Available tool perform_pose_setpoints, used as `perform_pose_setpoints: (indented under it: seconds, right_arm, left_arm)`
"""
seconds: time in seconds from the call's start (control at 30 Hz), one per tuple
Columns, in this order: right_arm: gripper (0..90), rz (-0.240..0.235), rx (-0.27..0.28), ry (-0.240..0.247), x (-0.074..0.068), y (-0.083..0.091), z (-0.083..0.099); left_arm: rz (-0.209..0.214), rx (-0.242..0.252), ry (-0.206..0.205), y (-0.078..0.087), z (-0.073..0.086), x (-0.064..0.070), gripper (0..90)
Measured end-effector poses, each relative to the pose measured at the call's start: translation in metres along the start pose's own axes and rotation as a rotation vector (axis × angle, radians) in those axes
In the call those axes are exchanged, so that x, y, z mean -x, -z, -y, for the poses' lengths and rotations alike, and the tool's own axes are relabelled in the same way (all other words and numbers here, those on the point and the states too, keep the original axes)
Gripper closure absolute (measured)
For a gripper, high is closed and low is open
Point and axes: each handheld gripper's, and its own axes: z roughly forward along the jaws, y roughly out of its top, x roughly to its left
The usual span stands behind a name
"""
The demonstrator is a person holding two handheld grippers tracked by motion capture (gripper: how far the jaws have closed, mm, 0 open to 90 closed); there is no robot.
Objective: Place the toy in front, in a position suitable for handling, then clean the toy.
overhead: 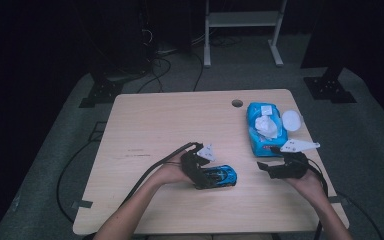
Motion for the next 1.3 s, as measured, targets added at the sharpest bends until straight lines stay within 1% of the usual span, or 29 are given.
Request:
perform_pose_setpoints:
  seconds: [0.07, 0.1, 0.13, 0.17, 0.2, 0.23, 0.27, 0.3, 0.33, 0.37, 0.4, 0.47, 0.5, 0.53, 0.57, 0.67, 0.73, 0.77, 0.83, 0.87, 0.9, 0.93, 1.03, 1.07, 1.1, 1.3]
  right_arm:
    - [19.3, 0.022, 0.007, 0.007, 0.006, 0.001, -0.010]
    - [19.3, 0.030, 0.015, 0.010, 0.010, 0.001, -0.016]
    - [19.3, 0.039, 0.026, 0.014, 0.014, 0.001, -0.022]
    - [19.3, 0.043, 0.029, 0.016, 0.015, 0.001, -0.025]
    - [19.3, 0.056, 0.036, 0.019, 0.019, 0.001, -0.031]
    - [19.3, 0.065, 0.038, 0.021, 0.022, 0.000, -0.036]
    - [19.3, 0.065, 0.038, 0.021, 0.022, 0.000, -0.036]
    - [19.4, 0.076, 0.037, 0.022, 0.025, -0.001, -0.040]
    - [19.4, 0.088, 0.034, 0.024, 0.029, -0.003, -0.044]
    - [19.8, 0.114, 0.030, 0.032, 0.036, -0.007, -0.050]
    - [19.8, 0.114, 0.030, 0.032, 0.036, -0.007, -0.050]
    - [19.8, 0.131, 0.018, 0.022, 0.043, -0.012, -0.054]
    - [20.7, 0.149, 0.026, 0.016, 0.048, -0.017, -0.055]
    - [20.7, 0.149, 0.026, 0.016, 0.048, -0.017, -0.055]
    - [20.3, 0.157, 0.002, 0.011, 0.053, -0.026, -0.058]
    - [20.3, 0.179, -0.020, 0.014, 0.057, -0.037, -0.060]
    - [21.1, 0.193, -0.018, 0.013, 0.059, -0.043, -0.059]
    - [21.1, 0.195, -0.023, 0.010, 0.060, -0.046, -0.058]
    - [21.4, 0.198, -0.029, 0.005, 0.061, -0.049, -0.057]
    - [21.7, 0.201, -0.054, -0.004, 0.064, -0.056, -0.054]
    - [21.7, 0.201, -0.054, -0.004, 0.064, -0.056, -0.054]
    - [22.6, 0.206, -0.068, -0.015, 0.065, -0.059, -0.051]
    - [25.3, 0.209, -0.080, -0.033, 0.068, -0.063, -0.049]
    - [26.7, 0.213, -0.086, -0.031, 0.068, -0.065, -0.048]
    - [27.4, 0.216, -0.093, -0.032, 0.068, -0.066, -0.048]
    - [39.2, 0.235, -0.103, -0.035, 0.069, -0.066, -0.047]
  left_arm:
    - [-0.013, 0.016, 0.005, 0.002, 0.004, 0.000, 12.4]
    - [-0.013, 0.016, 0.005, 0.002, 0.004, 0.000, 12.4]
    - [-0.008, 0.026, 0.021, 0.005, 0.008, -0.001, 12.4]
    - [-0.015, 0.037, 0.027, 0.007, 0.011, -0.001, 12.3]
    - [-0.023, 0.053, 0.032, 0.008, 0.013, -0.001, 12.2]
    - [-0.025, 0.056, 0.034, 0.009, 0.015, -0.001, 12.2]
    - [-0.025, 0.056, 0.034, 0.009, 0.015, -0.001, 12.1]
    - [-0.032, 0.066, 0.047, 0.010, 0.019, 0.000, 12.1]
    - [-0.038, 0.075, 0.050, 0.011, 0.021, 0.000, 11.6]
    - [-0.034, 0.091, 0.064, 0.012, 0.026, -0.001, 11.6]
    - [-0.034, 0.091, 0.064, 0.012, 0.026, -0.001, 11.6]
    - [-0.042, 0.098, 0.070, 0.013, 0.031, -0.001, 11.6]
    - [-0.049, 0.109, 0.075, 0.015, 0.035, -0.001, 11.5]
    - [-0.049, 0.109, 0.075, 0.015, 0.035, -0.001, 11.3]
    - [-0.061, 0.116, 0.080, 0.016, 0.038, -0.001, 10.8]
    - [-0.084, 0.122, 0.072, 0.017, 0.042, 0.001, 10.4]
    - [-0.082, 0.119, 0.065, 0.018, 0.044, 0.000, 10.4]
    - [-0.091, 0.129, 0.074, 0.018, 0.045, 0.001, 10.3]
    - [-0.088, 0.133, 0.079, 0.018, 0.046, 0.001, 10.3]
    - [-0.087, 0.135, 0.079, 0.017, 0.047, 0.000, 10.3]
    - [-0.087, 0.135, 0.079, 0.017, 0.047, 0.000, 10.3]
    - [-0.087, 0.136, 0.080, 0.017, 0.047, 0.000, 10.3]
    - [-0.087, 0.141, 0.077, 0.016, 0.048, 0.000, 10.0]
    - [-0.089, 0.137, 0.070, 0.017, 0.048, 0.000, 10.0]
    - [-0.091, 0.142, 0.074, 0.017, 0.048, 0.001, 10.0]
    - [-0.101, 0.145, 0.073, 0.017, 0.048, 0.002, 10.0]
